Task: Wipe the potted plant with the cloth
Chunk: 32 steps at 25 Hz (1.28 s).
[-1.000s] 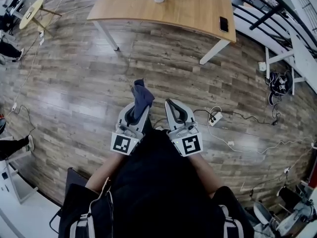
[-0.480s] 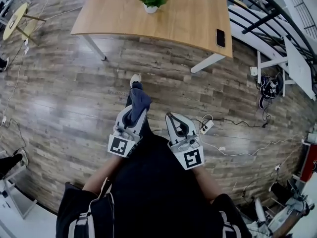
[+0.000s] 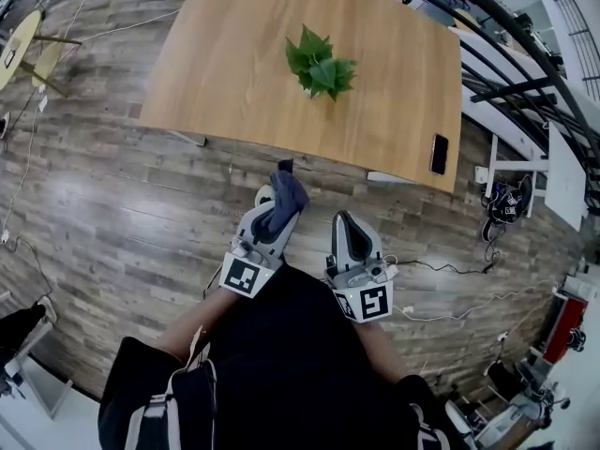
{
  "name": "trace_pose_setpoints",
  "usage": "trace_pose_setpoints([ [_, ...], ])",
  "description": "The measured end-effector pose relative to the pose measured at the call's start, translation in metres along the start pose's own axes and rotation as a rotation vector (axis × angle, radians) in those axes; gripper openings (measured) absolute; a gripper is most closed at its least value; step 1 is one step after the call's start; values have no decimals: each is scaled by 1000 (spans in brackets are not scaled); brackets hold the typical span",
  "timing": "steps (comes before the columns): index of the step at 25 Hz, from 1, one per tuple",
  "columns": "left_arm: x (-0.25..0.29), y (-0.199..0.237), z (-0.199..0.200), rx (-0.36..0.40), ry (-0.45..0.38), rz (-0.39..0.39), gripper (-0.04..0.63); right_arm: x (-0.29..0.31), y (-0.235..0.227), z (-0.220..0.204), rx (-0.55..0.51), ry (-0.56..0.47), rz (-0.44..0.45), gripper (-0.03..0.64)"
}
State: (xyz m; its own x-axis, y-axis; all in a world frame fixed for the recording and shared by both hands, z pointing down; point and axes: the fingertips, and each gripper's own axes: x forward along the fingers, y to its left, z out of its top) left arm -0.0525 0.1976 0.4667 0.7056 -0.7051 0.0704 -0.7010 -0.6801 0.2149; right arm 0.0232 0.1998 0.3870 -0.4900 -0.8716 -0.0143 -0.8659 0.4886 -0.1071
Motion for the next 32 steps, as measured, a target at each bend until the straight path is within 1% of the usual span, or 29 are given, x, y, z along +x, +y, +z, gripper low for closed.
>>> trace_pose_setpoints([
  [4, 17, 50, 15, -15, -4, 5, 115, 49, -17, -6, 0, 57, -30, 18],
  [8, 29, 83, 18, -47, -1, 17, 114, 79, -25, -8, -3, 85, -37, 18],
  [11, 33, 93, 25, -49, -17, 29, 114, 90, -25, -8, 1, 90, -19, 18],
  [15, 27, 107, 24, -49, -20, 88, 115, 104, -16, -4, -27, 78, 46, 18],
  [18, 26, 116, 19, -58, -12, 117, 115, 113, -23, -2, -30, 64, 53, 18],
  [20, 29, 119, 17, -70, -5, 120, 115, 117, -29, -8, -22, 80, 64, 18],
  [22, 35, 124, 20, -75, -2, 121, 115, 120, -34, -18, -11, 112, 96, 18],
  [26, 51, 131, 25, -37, 4, 130, 115, 122, -52, -31, -15, 132, 115, 18],
  [29, 67, 139, 25, -16, 0, 158, 115, 127, -68, -36, -54, 122, 129, 18],
  [31, 77, 146, 19, -10, 12, 176, 115, 130, -79, -45, -62, 128, 146, 18],
  [32, 81, 151, 11, 4, 23, 178, 115, 132, -86, -52, -46, 136, 157, 18],
])
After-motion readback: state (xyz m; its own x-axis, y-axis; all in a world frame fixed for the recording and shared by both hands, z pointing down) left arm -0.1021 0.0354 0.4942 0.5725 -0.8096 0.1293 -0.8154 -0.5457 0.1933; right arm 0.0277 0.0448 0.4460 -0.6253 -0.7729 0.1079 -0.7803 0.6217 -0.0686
